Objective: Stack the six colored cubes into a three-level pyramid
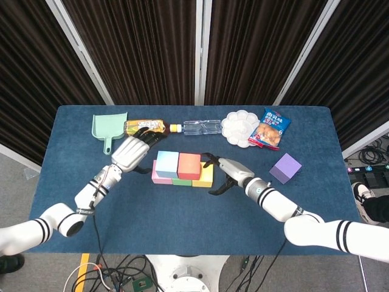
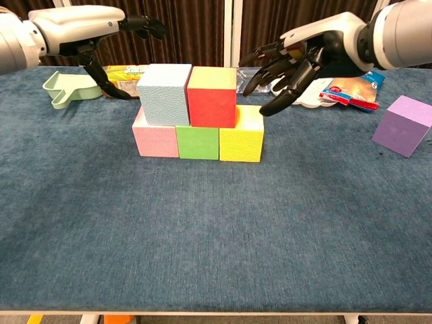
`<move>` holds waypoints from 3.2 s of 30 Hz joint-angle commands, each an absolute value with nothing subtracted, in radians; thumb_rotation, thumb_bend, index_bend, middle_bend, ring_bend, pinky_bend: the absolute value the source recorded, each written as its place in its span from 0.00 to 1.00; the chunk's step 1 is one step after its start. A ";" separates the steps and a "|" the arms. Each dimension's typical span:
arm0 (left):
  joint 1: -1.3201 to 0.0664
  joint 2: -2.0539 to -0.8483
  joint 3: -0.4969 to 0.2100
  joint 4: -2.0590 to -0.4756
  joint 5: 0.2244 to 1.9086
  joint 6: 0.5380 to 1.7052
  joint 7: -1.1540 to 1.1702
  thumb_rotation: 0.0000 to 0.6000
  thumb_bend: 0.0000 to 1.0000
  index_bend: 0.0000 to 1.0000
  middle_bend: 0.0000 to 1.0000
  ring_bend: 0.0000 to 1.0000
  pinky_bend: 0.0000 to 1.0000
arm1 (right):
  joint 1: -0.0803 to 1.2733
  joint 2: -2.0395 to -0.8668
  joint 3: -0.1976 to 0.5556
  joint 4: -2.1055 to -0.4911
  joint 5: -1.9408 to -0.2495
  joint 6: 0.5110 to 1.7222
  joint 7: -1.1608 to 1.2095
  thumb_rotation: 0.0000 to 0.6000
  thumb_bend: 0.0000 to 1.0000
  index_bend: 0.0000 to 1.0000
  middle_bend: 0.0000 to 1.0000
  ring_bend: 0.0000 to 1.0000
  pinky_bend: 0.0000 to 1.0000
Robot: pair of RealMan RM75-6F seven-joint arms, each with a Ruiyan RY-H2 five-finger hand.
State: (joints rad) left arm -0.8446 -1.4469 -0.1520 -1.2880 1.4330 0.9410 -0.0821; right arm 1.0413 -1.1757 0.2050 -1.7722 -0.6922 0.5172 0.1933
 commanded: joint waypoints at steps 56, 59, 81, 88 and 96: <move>-0.336 -1.196 -0.058 -1.614 1.454 1.400 -0.151 1.00 0.09 0.13 0.09 0.11 0.08 | 0.781 -1.205 -0.004 -1.343 -1.205 0.713 -0.336 1.00 0.02 0.00 0.06 0.00 0.00; -0.331 -1.199 -0.060 -1.612 1.458 1.401 -0.153 1.00 0.09 0.13 0.09 0.11 0.08 | 0.778 -1.216 -0.005 -1.334 -1.208 0.713 -0.338 1.00 0.08 0.04 0.14 0.00 0.00; -0.301 -1.216 -0.070 -1.573 1.489 1.412 -0.209 1.00 0.09 0.13 0.09 0.11 0.08 | 0.838 -1.265 0.091 -1.661 -0.960 0.849 -0.595 1.00 0.17 0.16 0.31 0.00 0.00; -0.296 -1.221 -0.074 -1.557 1.493 1.409 -0.230 1.00 0.09 0.13 0.09 0.11 0.08 | 0.885 -1.319 0.084 -1.701 -0.809 0.865 -0.697 1.00 0.13 0.00 0.09 0.00 0.00; -0.295 -1.222 -0.082 -1.557 1.492 1.406 -0.225 1.00 0.09 0.13 0.09 0.11 0.08 | 0.889 -1.250 0.074 -1.721 -0.860 0.826 -0.631 1.00 0.02 0.00 0.01 0.00 0.00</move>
State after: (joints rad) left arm -0.2951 -1.2218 -0.0810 -1.5564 1.4924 1.4059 -0.2255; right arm 0.8878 -1.2648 0.0779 -1.7222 -0.8380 0.8378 -0.6486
